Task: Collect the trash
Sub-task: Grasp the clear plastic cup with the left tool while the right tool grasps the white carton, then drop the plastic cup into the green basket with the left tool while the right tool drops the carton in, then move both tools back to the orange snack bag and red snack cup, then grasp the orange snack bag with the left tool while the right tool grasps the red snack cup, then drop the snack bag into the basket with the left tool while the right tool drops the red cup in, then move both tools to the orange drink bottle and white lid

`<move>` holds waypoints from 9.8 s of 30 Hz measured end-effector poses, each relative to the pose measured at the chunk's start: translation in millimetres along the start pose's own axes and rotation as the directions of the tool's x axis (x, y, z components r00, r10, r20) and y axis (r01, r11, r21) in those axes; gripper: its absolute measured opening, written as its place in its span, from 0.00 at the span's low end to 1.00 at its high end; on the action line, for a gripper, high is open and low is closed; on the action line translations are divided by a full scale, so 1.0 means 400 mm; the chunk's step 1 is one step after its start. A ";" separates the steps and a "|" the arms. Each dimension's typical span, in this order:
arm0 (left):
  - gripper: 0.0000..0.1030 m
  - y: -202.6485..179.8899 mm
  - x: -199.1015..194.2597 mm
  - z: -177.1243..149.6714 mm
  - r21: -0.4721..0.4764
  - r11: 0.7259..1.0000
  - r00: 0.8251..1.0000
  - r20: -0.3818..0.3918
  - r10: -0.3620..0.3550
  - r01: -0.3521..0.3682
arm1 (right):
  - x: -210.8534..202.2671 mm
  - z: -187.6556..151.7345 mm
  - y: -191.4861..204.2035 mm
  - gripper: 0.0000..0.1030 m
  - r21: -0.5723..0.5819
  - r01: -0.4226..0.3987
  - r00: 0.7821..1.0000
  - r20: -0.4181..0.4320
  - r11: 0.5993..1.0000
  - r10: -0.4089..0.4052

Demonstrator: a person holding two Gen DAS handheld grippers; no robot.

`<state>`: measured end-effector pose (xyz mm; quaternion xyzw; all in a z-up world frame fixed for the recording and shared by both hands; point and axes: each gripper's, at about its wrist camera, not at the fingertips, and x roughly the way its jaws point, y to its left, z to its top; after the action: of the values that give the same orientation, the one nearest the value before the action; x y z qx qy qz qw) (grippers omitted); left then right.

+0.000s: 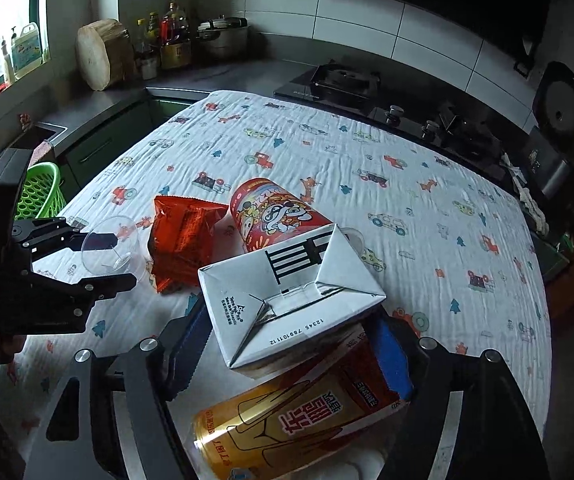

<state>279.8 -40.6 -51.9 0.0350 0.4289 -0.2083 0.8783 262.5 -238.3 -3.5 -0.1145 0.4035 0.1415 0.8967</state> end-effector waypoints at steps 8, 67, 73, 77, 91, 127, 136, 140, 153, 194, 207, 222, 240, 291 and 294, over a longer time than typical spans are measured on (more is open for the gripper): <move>0.57 0.050 -0.112 -0.041 -0.053 0.999 0.999 0.045 0.012 -0.010 | -0.054 0.018 0.067 0.69 -0.015 -0.058 0.998 0.009 0.998 0.058; 0.76 0.584 -0.465 -0.478 -0.443 0.839 0.946 -0.074 0.316 -0.315 | 0.139 0.249 1.001 0.81 -0.402 -0.385 0.921 -0.114 0.831 0.372; 0.76 0.579 -0.468 -0.472 -0.447 0.839 0.947 -0.065 0.315 -0.310 | 0.113 0.251 0.931 0.82 -0.366 -0.371 0.927 -0.083 0.853 0.367; 0.77 0.568 -0.466 -0.462 -0.444 0.843 0.948 -0.061 0.311 -0.305 | 0.096 0.235 0.864 0.84 -0.323 -0.359 0.932 -0.064 0.876 0.358; 0.79 0.475 -0.415 -0.387 -0.390 0.882 0.962 -0.041 0.270 -0.264 | 0.076 0.163 0.472 0.86 -0.148 -0.204 0.979 -0.064 0.968 0.196; 0.83 0.126 -0.089 0.062 -0.285 0.954 0.993 -0.101 0.065 -0.091 | 0.320 0.144 -0.010 0.70 -0.069 -0.124 0.932 -0.351 0.990 0.092; 0.84 0.070 0.045 0.123 -0.400 0.916 0.987 -0.149 -0.057 -0.008 | 0.301 0.123 -0.058 0.70 -0.018 -0.138 0.932 -0.340 0.990 0.124; 0.83 0.072 0.093 0.134 -0.463 0.887 0.983 -0.169 -0.076 -0.011 | 0.297 0.114 -0.086 0.70 -0.003 -0.131 0.934 -0.337 0.991 0.122; 0.61 0.036 0.188 0.188 -0.493 0.869 0.971 -0.225 -0.086 -0.037 | 0.289 0.100 -0.107 0.69 0.024 -0.142 0.935 -0.326 0.990 0.142; 0.43 0.729 -0.380 -0.374 -0.695 0.647 0.948 -0.198 0.248 -0.315 | 0.171 0.314 0.753 0.68 -0.218 -0.479 0.869 -0.251 0.850 0.426; 0.60 0.755 -0.417 -0.454 -0.728 0.626 0.959 -0.170 0.227 -0.277 | 0.217 0.348 0.962 0.69 -0.222 -0.529 0.844 -0.240 0.819 0.480; 0.60 0.702 -0.450 -0.436 -0.696 0.659 0.955 -0.142 0.262 -0.285 | 0.114 0.293 0.800 0.76 -0.188 -0.474 0.879 -0.153 0.860 0.451; 0.79 0.476 -0.427 -0.319 -0.585 0.780 0.971 -0.057 0.231 -0.220 | -0.090 -0.031 0.243 0.84 0.076 -0.216 0.974 -0.053 0.973 0.220; 0.91 -0.234 -0.101 0.016 -0.092 0.992 0.989 -0.113 -0.100 0.089 | 0.048 -0.364 -0.121 0.88 0.166 0.008 0.987 -0.161 0.986 0.019; 0.91 -0.255 -0.089 0.027 -0.077 0.992 0.987 -0.117 -0.110 0.101 | 0.040 -0.369 -0.124 0.87 0.179 0.005 0.988 -0.154 0.984 0.023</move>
<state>228.2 -124.2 -5.8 -0.0065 0.4897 -0.2367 0.8391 187.9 -329.3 -106.8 -0.0423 0.4840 0.0993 0.8684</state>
